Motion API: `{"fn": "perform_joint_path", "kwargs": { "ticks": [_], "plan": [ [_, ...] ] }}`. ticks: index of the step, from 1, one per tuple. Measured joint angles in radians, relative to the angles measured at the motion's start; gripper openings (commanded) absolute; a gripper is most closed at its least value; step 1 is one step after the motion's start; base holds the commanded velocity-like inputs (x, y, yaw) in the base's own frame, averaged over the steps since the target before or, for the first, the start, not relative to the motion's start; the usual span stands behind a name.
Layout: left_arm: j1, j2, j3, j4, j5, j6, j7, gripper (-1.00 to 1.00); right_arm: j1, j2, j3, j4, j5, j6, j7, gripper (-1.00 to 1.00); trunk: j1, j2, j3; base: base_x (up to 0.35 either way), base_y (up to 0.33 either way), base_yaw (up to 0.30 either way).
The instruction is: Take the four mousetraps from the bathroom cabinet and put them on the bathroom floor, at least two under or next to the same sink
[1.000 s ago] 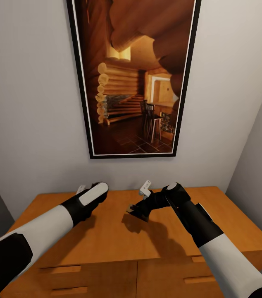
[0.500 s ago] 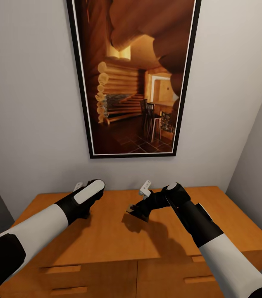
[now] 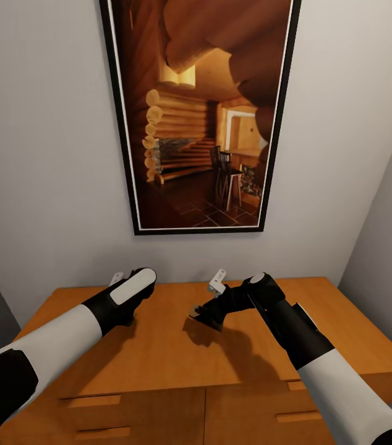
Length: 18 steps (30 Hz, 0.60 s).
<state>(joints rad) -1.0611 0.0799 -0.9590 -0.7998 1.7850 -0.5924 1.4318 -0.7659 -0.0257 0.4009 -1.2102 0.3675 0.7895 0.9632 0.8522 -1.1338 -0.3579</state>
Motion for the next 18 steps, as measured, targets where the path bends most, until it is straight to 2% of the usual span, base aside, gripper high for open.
{"fn": "perform_joint_path", "kwargs": {
  "ticks": [6,11,18],
  "plan": [
    [0.0,0.0,0.0,0.001,0.0,0.0,0.0,1.0,0.0,0.0,0.0,0.0,0.0,0.0,0.0,-1.0,0.0,0.0,0.0,0.0,0.0,0.0],
    [0.0,0.001,0.0,0.003,0.001,0.0,0.0,1.0,0.0,0.0,0.0,0.0,0.0,0.0,0.0,-1.0,0.019,-0.035,-0.016,0.0,0.0,0.0],
    [0.0,0.002,0.0,0.006,0.001,0.0,0.0,1.0,0.0,0.0,0.0,0.0,0.0,0.0,0.0,-1.0,0.019,-0.035,-0.016,0.0,0.0,0.0]
  ]
}}
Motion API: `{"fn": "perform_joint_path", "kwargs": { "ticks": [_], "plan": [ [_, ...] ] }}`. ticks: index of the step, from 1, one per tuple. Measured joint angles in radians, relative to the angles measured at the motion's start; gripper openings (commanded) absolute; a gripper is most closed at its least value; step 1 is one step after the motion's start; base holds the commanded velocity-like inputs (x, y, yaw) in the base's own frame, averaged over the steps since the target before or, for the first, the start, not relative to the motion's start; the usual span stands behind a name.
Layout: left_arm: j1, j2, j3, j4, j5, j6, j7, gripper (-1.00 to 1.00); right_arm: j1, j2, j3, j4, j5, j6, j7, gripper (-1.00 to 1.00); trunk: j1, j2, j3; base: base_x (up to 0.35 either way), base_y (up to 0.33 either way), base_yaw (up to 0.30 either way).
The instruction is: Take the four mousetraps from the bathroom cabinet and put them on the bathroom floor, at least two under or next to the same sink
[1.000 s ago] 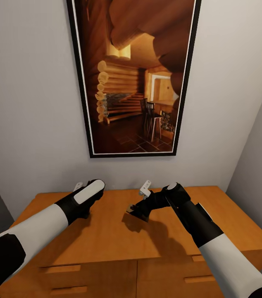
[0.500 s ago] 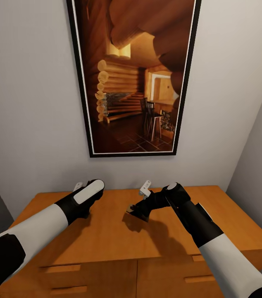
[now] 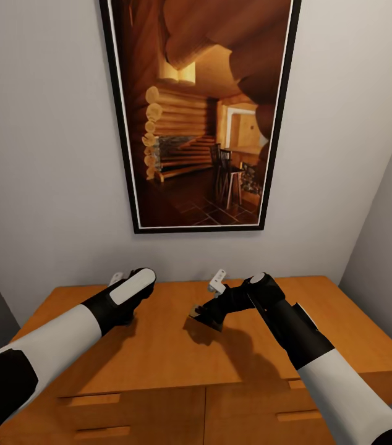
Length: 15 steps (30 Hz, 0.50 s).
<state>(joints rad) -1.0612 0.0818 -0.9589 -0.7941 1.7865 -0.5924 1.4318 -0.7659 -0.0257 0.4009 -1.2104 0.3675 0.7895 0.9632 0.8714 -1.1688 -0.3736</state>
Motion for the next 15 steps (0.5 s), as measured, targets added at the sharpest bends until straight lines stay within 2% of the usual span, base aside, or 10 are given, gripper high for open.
{"fn": "perform_joint_path", "kwargs": {
  "ticks": [4,9,15],
  "plan": [
    [0.0,0.006,0.0,0.0,0.0,0.0,0.0,1.0,0.0,0.0,0.0,0.0,0.0,0.0,0.0,-1.0,0.0,0.0,0.0,0.0,0.0,0.0],
    [0.0,0.012,-0.001,0.001,0.0,0.0,0.0,1.0,0.0,0.0,0.0,0.0,0.0,0.0,0.0,-1.0,0.019,-0.035,-0.016,0.0,0.0,0.0],
    [0.0,0.013,-0.002,0.004,0.001,0.0,0.0,1.0,0.0,0.0,0.0,0.0,0.0,0.0,0.0,-1.0,0.019,-0.035,-0.016,0.0,0.0,0.0]
  ]
}}
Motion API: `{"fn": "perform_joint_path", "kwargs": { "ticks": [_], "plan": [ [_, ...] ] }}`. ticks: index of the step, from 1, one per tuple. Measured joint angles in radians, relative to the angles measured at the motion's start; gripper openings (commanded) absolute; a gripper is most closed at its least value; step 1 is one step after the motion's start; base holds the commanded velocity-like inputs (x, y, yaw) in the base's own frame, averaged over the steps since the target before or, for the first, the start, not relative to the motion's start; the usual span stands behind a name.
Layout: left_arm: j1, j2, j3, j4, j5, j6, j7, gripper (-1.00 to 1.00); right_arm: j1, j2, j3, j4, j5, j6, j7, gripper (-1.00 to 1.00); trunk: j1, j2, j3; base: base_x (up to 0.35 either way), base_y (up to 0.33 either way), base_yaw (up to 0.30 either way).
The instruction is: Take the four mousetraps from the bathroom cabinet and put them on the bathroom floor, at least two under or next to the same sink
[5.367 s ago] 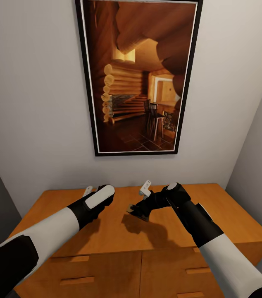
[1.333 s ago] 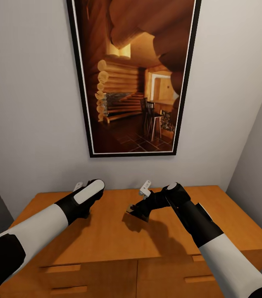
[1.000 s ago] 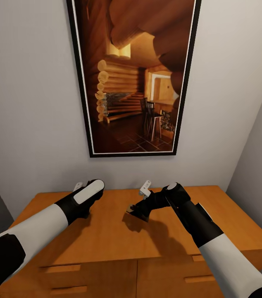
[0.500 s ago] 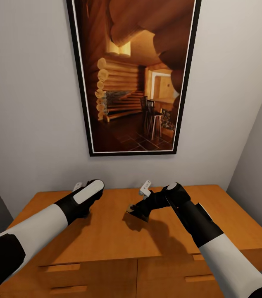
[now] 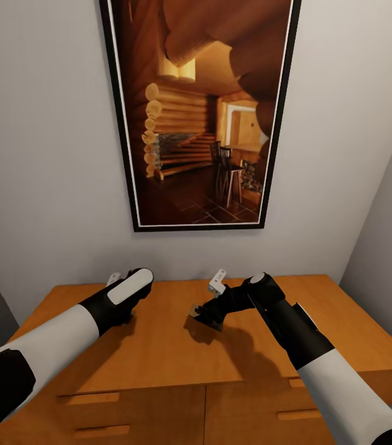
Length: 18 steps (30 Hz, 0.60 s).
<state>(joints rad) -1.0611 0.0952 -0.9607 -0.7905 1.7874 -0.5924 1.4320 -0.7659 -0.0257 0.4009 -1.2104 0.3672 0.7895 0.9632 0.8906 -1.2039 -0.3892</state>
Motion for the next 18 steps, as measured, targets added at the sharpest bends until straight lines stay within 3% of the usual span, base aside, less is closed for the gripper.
{"fn": "perform_joint_path", "kwargs": {
  "ticks": [6,18],
  "plan": [
    [-0.004,0.0,-0.004,0.002,0.005,-0.005,0.0,1.0,0.0,0.0,0.0,0.0,0.0,0.0,0.0,-1.0,0.011,-0.021,-0.009,0.0,0.0,0.0],
    [-0.004,0.0,-0.003,0.001,0.004,-0.003,-0.001,1.0,0.0,0.0,0.0,-0.001,-0.001,0.0,0.0,-1.0,0.011,-0.021,-0.009,0.0,0.0,0.0]
  ]
}}
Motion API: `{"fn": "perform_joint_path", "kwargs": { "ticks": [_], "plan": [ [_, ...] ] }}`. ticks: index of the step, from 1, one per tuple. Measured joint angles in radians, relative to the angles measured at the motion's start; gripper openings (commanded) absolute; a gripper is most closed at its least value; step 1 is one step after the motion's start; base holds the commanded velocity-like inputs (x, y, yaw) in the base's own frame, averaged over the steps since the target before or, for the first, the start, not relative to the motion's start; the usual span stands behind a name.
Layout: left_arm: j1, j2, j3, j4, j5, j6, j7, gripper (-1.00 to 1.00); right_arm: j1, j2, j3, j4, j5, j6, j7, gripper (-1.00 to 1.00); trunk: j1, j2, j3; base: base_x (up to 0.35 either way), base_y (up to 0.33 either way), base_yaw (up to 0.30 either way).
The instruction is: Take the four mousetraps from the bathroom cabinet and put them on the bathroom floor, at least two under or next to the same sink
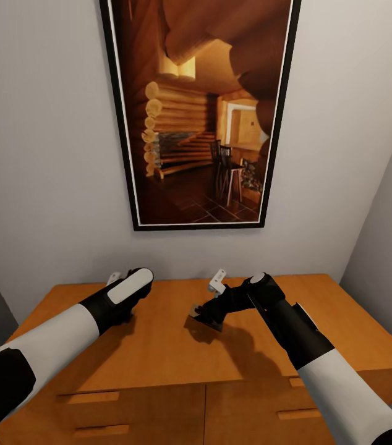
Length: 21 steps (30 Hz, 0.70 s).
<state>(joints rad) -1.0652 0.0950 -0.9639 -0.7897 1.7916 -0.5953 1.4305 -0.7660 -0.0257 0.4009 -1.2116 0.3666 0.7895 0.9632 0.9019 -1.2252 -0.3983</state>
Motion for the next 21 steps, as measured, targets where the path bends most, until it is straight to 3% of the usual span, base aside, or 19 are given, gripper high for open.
{"fn": "perform_joint_path", "kwargs": {
  "ticks": [8,21],
  "plan": [
    [-0.022,-0.001,0.0,0.017,-0.001,-0.002,0.0,1.0,0.0,0.0,0.0,0.0,-0.001,0.0,0.0,-1.0,0.023,-0.042,-0.019,0.0,0.0,0.0],
    [-0.024,0.0,0.001,0.024,-0.002,0.002,0.0,1.0,0.0,0.0,0.0,0.0,-0.001,0.0,0.0,-1.0,0.023,-0.042,-0.019,0.0,0.0,0.0]
  ]
}}
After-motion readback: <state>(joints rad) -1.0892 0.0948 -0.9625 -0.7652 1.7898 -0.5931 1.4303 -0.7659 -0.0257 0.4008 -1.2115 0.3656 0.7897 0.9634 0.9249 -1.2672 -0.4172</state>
